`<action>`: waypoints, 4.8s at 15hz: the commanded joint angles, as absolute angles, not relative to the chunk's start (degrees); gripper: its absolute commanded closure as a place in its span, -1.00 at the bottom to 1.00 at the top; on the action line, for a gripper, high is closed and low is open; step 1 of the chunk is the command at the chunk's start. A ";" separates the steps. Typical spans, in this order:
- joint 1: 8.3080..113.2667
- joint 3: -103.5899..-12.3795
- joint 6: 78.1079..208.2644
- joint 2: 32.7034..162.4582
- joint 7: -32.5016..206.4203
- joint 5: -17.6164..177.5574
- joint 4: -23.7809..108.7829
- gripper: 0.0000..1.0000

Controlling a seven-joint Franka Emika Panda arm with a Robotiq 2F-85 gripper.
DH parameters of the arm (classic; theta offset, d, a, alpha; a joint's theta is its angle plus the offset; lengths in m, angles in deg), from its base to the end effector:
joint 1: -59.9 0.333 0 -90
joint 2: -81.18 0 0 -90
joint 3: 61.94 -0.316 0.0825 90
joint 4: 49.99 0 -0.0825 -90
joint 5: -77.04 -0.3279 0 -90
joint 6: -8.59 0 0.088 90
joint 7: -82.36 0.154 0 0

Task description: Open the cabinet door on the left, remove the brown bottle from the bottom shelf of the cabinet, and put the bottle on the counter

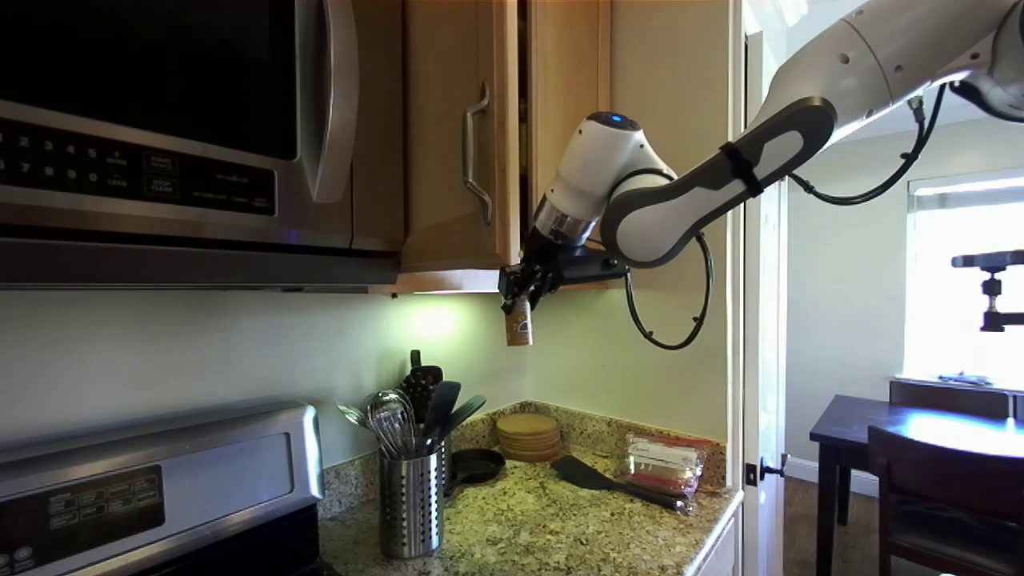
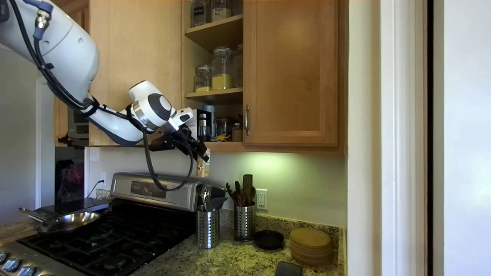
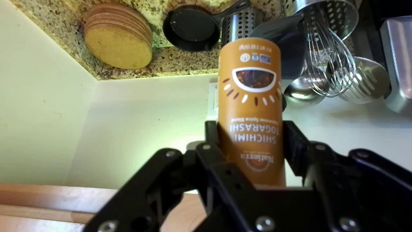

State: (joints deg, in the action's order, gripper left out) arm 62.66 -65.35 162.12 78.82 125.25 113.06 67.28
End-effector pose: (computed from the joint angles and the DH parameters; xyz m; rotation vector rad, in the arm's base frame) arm 0.5617 0.0671 0.5216 2.7634 -0.2332 1.1367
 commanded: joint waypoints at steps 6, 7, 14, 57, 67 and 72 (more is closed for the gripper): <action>61.86 -64.86 167.83 73.43 128.36 117.34 75.16 0.48; 61.76 -64.79 168.75 72.92 129.18 118.16 76.49 0.48; 61.56 -65.07 172.81 73.36 135.72 123.27 84.13 0.48; 60.24 -69.70 168.43 112.93 223.23 211.52 64.03 0.48; 60.39 -68.98 168.63 110.84 224.28 212.73 67.23 -0.98; 60.47 -67.40 177.31 102.07 221.06 210.16 72.13 -1.00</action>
State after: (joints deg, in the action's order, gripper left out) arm 61.28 -68.35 172.26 110.56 222.75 211.39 66.06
